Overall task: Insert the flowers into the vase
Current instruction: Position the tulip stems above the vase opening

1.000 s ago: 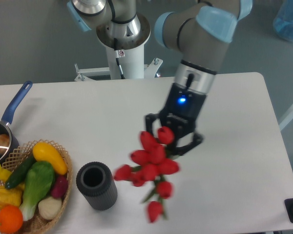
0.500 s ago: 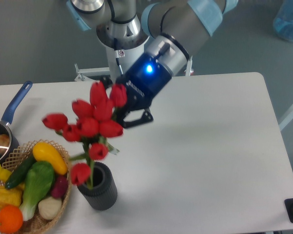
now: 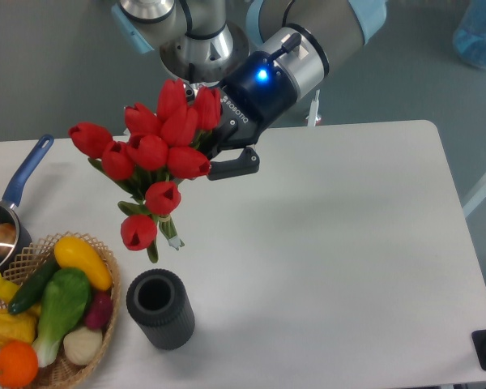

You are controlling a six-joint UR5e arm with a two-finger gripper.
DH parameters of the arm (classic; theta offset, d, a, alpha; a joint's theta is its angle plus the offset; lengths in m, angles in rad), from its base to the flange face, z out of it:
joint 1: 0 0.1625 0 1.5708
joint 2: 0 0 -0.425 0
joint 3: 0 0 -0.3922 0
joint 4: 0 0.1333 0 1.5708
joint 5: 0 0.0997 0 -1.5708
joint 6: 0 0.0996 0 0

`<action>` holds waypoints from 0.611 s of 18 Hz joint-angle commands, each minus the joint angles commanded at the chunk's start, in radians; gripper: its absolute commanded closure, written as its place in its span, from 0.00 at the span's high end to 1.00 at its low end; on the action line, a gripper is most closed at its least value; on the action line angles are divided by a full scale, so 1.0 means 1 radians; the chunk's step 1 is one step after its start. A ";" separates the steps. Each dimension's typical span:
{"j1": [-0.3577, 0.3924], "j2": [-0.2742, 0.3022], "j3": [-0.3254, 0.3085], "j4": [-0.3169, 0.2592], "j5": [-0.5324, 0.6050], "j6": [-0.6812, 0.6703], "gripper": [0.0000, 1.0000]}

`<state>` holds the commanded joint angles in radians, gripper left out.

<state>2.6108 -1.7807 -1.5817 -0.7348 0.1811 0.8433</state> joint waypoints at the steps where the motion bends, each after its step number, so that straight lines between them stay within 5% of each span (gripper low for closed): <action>1: -0.005 -0.023 0.015 0.000 -0.003 0.017 0.03; 11: -0.017 -0.036 0.019 0.000 -0.078 0.017 0.01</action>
<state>2.5940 -1.8162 -1.5631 -0.7348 0.1029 0.8606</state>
